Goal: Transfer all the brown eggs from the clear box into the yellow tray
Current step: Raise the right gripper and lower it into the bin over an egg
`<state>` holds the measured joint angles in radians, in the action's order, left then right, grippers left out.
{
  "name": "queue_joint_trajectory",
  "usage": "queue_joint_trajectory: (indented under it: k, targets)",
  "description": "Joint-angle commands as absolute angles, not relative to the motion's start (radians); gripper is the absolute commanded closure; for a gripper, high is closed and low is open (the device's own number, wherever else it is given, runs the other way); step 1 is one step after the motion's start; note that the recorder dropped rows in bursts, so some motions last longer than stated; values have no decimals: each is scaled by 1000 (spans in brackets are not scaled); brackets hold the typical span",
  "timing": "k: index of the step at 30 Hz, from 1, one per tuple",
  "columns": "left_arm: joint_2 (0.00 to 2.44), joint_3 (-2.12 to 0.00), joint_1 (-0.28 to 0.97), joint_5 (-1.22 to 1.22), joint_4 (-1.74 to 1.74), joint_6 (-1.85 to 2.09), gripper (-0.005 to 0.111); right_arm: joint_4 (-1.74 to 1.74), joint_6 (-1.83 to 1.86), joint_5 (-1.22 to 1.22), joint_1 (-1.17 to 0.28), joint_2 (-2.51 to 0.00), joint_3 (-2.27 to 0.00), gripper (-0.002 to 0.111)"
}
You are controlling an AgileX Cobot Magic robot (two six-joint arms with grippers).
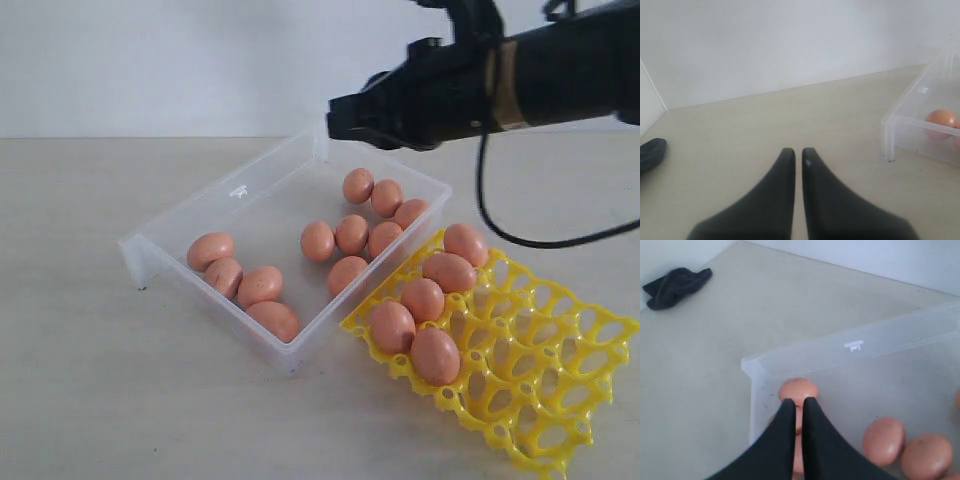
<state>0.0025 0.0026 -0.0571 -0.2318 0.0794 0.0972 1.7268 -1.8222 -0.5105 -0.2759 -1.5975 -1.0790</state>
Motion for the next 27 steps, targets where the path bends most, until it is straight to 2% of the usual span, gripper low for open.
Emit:
queue_joint_trajectory:
  k: [1,4,9,11,16,19,22,27]
  targets:
    - [0,0,-50,-225,74,94,103,1744,-1668,-488,-339,-1738,-1159,109]
    - [0,0,-50,-225,74,94,103,1744,-1509,-303,-416,-1745,-1145,109]
    - [0,0,-50,-225,74,94,103,1682,-1267,361,-577,-1745,-1109,109]
    - [0,0,-50,-225,74,94,103,1465,-980,483,-592,-1771,-1140,109]
    - [0,0,-50,-225,74,94,103,399,-16,685,-519,-1869,-1373,109]
    - [0,0,-50,-225,74,94,103,-164,422,893,-456,-1925,-1514,109]
    - [0,0,-50,-225,74,94,103,-383,647,1072,-434,-1972,-1619,109]
    - [0,0,-50,-225,74,94,103,-390,797,1169,-439,-2028,-1676,106]
